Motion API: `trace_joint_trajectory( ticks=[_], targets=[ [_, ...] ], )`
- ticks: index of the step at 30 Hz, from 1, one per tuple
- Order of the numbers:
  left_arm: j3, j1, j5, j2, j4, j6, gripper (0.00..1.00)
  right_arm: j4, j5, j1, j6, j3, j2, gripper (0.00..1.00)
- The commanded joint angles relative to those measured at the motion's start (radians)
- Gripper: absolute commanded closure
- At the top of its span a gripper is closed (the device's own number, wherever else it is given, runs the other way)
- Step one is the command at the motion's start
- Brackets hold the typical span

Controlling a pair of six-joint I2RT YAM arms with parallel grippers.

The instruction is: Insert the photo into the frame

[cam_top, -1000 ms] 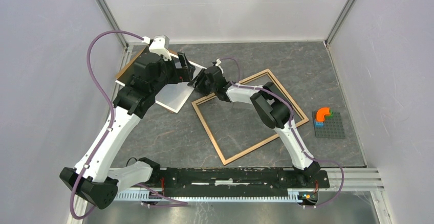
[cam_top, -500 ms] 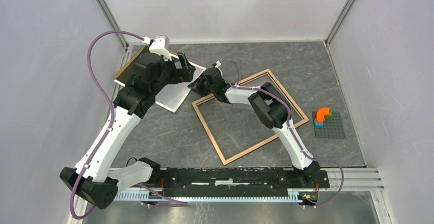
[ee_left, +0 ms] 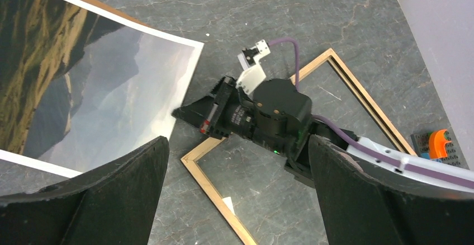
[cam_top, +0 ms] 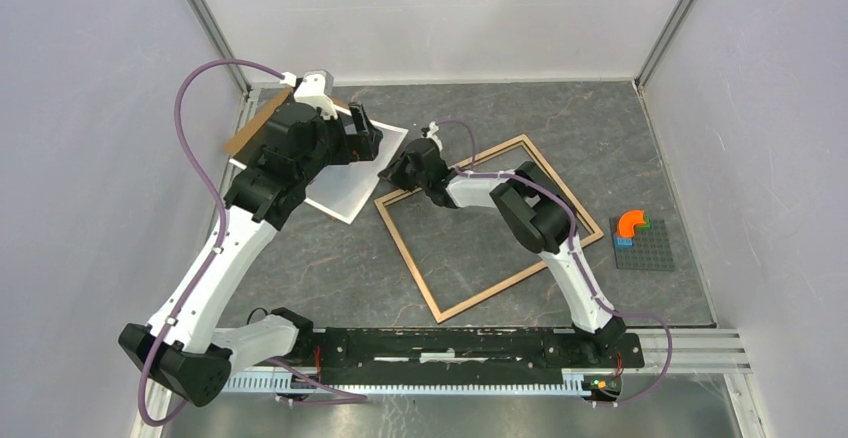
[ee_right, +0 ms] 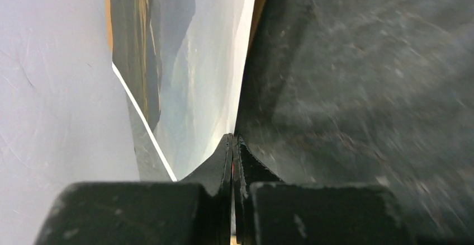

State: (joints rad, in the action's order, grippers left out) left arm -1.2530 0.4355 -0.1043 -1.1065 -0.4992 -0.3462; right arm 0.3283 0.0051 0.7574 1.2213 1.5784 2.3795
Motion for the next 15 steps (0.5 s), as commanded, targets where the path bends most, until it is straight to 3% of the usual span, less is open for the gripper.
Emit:
trace_joint_trajectory(
  ticks=[1, 7, 15],
  targets=[
    [0.002, 0.003, -0.037, -0.02, 0.031, 0.031, 0.0, 0.114, 0.026, -0.006, -0.093, -0.14, -0.204, 1.0],
    [0.011, 0.001, -0.028, -0.057, 0.04, 0.024, 0.0, 0.22, 0.014, -0.011, -0.07, -0.457, -0.43, 1.0],
    [0.024, -0.001, -0.093, -0.023, 0.047, 0.059, 0.0, 0.386, -0.086, -0.04, -0.028, -0.802, -0.596, 1.0]
  ],
)
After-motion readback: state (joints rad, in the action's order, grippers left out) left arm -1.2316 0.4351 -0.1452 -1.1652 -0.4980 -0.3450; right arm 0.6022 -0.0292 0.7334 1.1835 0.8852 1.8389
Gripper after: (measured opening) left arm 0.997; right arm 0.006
